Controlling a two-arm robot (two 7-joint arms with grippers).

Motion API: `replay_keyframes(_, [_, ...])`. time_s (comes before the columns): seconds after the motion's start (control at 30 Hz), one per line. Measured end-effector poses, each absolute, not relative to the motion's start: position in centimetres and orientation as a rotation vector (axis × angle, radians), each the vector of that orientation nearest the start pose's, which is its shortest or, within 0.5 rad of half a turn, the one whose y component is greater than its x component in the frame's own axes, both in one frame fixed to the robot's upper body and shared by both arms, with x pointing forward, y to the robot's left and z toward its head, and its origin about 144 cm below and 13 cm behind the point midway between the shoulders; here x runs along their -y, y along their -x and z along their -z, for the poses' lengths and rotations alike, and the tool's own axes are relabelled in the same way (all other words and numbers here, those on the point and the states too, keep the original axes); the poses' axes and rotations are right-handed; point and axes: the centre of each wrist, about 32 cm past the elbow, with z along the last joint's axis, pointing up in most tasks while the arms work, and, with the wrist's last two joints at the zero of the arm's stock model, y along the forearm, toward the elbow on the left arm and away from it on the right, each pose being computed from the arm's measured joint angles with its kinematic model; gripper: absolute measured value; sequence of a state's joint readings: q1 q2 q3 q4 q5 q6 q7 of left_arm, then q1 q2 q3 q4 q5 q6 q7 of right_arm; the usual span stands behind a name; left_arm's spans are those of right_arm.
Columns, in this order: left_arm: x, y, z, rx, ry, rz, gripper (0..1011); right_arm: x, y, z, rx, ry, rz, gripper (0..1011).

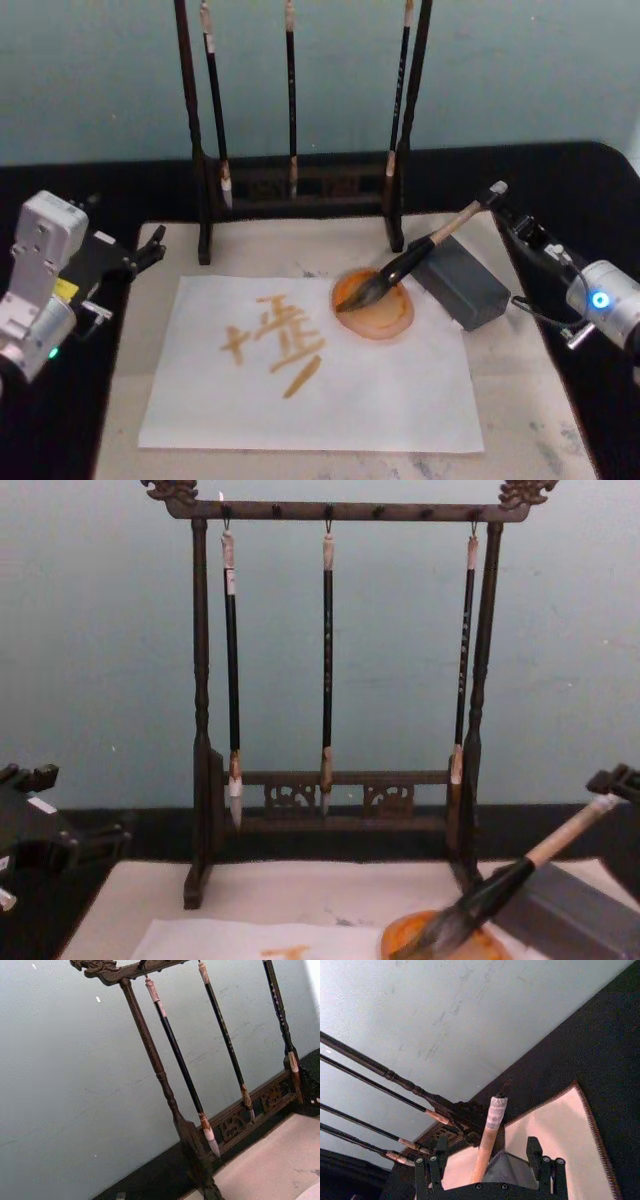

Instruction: Pick up the brush from the inkstone, write on the paper, then place the brush back to its original position.

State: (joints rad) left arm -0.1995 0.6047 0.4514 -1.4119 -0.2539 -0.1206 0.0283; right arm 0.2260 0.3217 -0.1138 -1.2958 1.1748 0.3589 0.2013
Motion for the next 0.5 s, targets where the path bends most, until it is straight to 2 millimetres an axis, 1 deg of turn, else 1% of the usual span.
replay_keyframes(0.27, [-31.0, -48.9, -114.0, 0.285, -0.304, -1.248, 1010, 30.4, -53.4, -114.1, -0.931, -0.413, 1.108, 1000])
replay_keyframes(0.5, [-31.0, -48.9, -114.0, 0.285, -0.304, -1.248, 1010, 30.2, -54.3, -114.0, -0.932, -0.426, 1.112, 1000])
